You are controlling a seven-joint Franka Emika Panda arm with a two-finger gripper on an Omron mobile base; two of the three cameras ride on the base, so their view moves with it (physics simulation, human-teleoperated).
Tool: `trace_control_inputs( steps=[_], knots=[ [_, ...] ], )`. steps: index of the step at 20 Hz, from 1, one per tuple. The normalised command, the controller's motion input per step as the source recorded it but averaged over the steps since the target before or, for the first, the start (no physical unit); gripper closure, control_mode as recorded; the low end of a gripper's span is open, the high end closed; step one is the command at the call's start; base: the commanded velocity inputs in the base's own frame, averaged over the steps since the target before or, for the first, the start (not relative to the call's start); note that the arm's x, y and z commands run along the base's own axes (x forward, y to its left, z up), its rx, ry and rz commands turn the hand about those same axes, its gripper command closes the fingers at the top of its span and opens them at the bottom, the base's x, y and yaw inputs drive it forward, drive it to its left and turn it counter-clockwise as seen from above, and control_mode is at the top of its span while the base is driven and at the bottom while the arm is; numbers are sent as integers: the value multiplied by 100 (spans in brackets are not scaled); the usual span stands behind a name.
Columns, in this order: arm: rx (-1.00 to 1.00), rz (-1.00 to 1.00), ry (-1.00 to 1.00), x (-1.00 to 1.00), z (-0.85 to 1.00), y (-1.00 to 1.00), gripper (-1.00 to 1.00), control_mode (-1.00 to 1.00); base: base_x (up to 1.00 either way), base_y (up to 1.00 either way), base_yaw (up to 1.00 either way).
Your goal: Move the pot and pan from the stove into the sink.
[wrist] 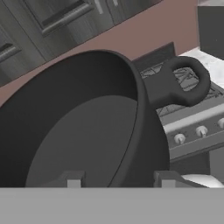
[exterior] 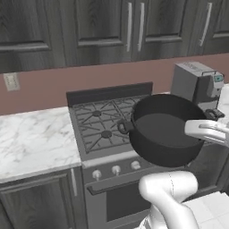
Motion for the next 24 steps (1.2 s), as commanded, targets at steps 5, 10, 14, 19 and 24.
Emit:
trace_control_inputs(
  steps=[5,10,14,19,24],
  knots=[
    [0,0,0,0,0,0,100,100,-10,-27,-33],
    [0,0,0,0,0,0,100,100,-6,-22,-36],
    [0,0,0,0,0,0,100,100,-2,-20,-38],
    [0,0,0,0,0,0,100,100,-1,-21,-38],
    [0,0,0,0,0,0,100,100,0,-20,-39]
  ],
)
